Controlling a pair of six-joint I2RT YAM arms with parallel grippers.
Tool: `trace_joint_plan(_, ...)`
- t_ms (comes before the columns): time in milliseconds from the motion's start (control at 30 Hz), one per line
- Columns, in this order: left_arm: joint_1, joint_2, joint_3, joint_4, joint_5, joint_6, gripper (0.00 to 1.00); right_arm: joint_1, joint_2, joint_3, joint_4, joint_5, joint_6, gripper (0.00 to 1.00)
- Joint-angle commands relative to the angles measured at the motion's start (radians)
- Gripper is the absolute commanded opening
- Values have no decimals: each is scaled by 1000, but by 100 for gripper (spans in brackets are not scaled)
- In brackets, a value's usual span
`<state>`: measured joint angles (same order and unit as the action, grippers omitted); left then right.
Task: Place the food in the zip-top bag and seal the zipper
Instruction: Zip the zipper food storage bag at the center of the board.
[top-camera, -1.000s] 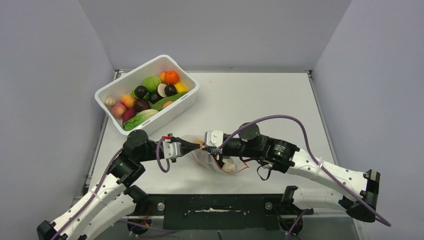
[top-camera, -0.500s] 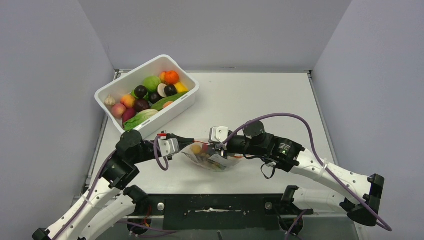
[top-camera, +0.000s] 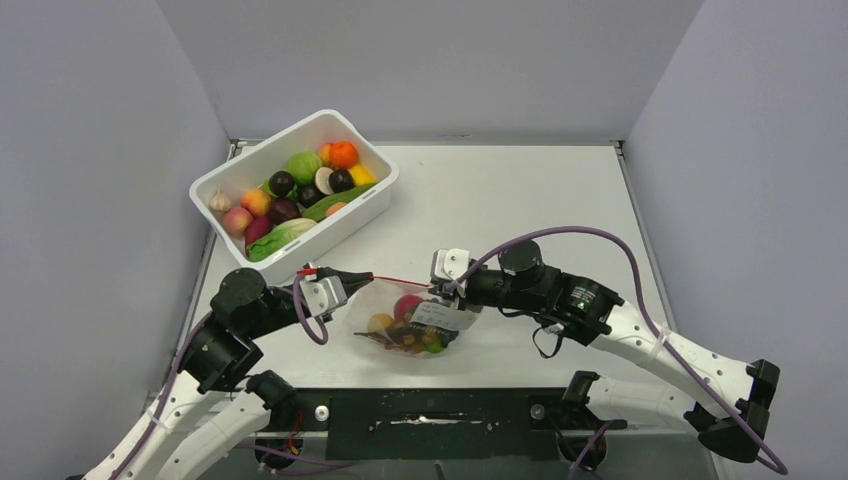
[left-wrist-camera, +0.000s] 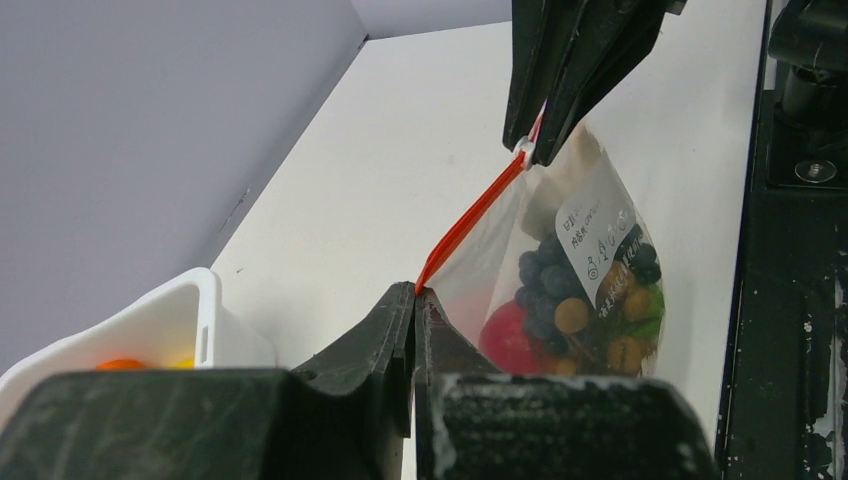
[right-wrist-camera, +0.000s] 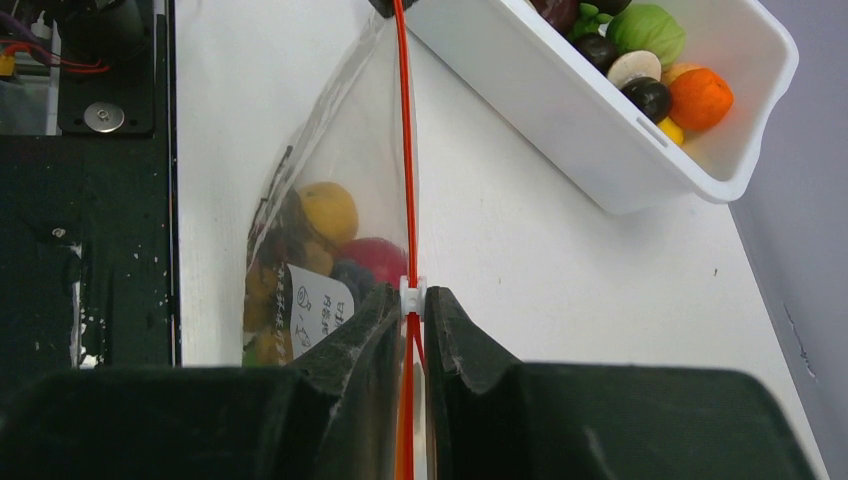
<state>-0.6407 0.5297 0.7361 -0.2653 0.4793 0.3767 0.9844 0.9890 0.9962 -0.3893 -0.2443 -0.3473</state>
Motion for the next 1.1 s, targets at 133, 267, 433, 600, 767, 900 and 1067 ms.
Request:
trace_joint_plan(133, 7, -46, 87, -9, -117, -3, 0, -34, -62, -10, -101, 58, 19, 0)
trace_joint_plan(267, 6, -73, 74, -6, -149, -12, 0, -38, -66, -1, -151, 82, 29, 0)
trace_joint_plan(433, 4, -79, 82, 1, -203, -19, 0, -39, -100, -29, -178, 107, 66, 0)
trace_joint_plan(600, 5, -75, 85, -14, -242, -26, 0, -40, -155, -51, -211, 179, 114, 0)
trace_joint_plan(767, 5, -80, 83, -24, -307, -23, 0, -43, -198, -74, -216, 196, 185, 0)
trace_joint_plan(900, 5, -73, 87, -45, -341, -13, 0, -46, -212, -74, -252, 211, 221, 0)
trace_joint_plan(1067, 4, -79, 84, -59, -378, -18, 0, -50, -253, -57, -275, 239, 282, 0)
